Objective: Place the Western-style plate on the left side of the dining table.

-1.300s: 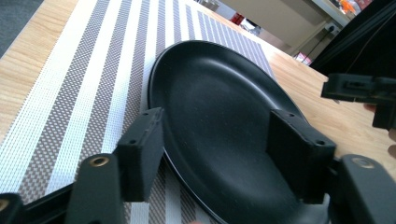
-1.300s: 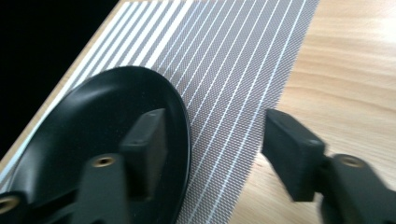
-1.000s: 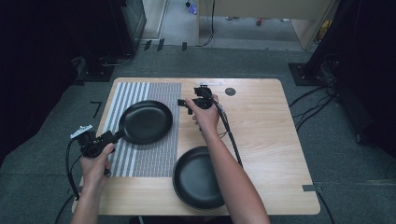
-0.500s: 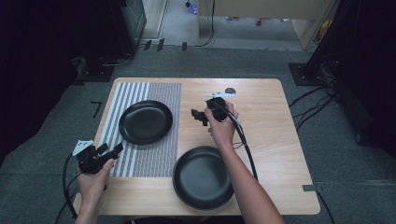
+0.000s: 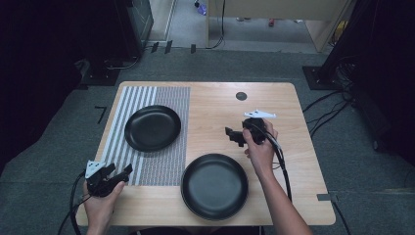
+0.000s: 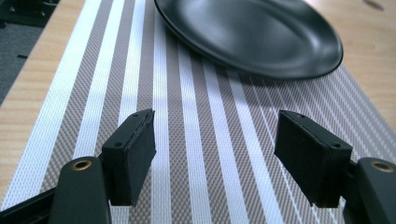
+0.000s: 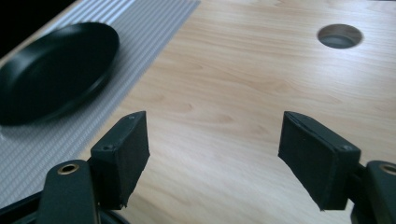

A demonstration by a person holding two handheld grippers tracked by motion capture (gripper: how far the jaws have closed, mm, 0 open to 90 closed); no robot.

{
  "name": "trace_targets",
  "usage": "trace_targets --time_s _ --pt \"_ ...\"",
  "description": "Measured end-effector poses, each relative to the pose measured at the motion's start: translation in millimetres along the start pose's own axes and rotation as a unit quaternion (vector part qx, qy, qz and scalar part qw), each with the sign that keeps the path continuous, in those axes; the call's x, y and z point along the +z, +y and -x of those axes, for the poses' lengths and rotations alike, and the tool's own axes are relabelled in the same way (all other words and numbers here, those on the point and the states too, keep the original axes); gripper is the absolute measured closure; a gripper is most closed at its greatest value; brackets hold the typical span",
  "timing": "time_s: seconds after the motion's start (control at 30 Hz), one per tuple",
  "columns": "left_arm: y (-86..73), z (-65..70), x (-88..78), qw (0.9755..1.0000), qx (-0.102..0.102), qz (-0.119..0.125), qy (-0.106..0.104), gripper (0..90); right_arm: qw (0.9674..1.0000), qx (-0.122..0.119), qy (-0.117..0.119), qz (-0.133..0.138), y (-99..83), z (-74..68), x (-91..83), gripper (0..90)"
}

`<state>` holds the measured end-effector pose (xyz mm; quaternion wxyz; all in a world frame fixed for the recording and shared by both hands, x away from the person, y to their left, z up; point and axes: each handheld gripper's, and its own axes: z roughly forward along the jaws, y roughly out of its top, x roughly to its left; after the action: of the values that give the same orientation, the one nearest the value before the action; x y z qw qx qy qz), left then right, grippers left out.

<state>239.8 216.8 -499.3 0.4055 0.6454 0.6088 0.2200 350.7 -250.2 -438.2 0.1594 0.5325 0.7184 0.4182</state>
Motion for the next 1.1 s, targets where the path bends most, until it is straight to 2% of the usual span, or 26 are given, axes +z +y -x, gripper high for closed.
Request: trace_targets --time_s 0.03,0.1,0.43,0.53,0.7,0.9,1.1 --pt "-1.6 -0.1 -0.6 1.0 0.004 -0.002 0.002 28.7 1.0 -0.007 -0.004 -0.001 -3.3 1.9 -4.3 24.0" --pt "-4.8 -0.6 -1.7 0.9999 0.009 -0.004 0.005 28.6 1.0 -0.006 -0.006 0.001 -9.9 7.1 -13.4 24.1" --pt "-19.3 -8.5 -2.3 0.9991 0.026 -0.023 0.022 28.2 0.9989 0.033 -0.025 0.02 -47.3 42.1 -53.1 24.3" --pt "-20.0 -10.0 -2.7 0.9991 0.025 -0.024 0.025 28.2 0.9981 0.046 -0.032 0.024 -59.8 53.9 -63.5 24.4" --pt "-21.5 -10.4 -3.5 0.998 0.039 -0.031 0.04 28.6 0.9966 0.063 -0.047 0.027 -79.0 71.2 -80.1 24.4" --pt "-22.8 -13.5 -6.2 0.9969 0.052 -0.035 0.048 29.4 0.9945 0.078 -0.066 0.021 -100.6 88.8 -94.9 24.4" --pt "-23.9 -13.9 -7.3 0.9961 0.064 -0.041 0.044 26.1 0.9929 0.086 -0.079 0.019 -122.5 104.4 -111.0 24.1"
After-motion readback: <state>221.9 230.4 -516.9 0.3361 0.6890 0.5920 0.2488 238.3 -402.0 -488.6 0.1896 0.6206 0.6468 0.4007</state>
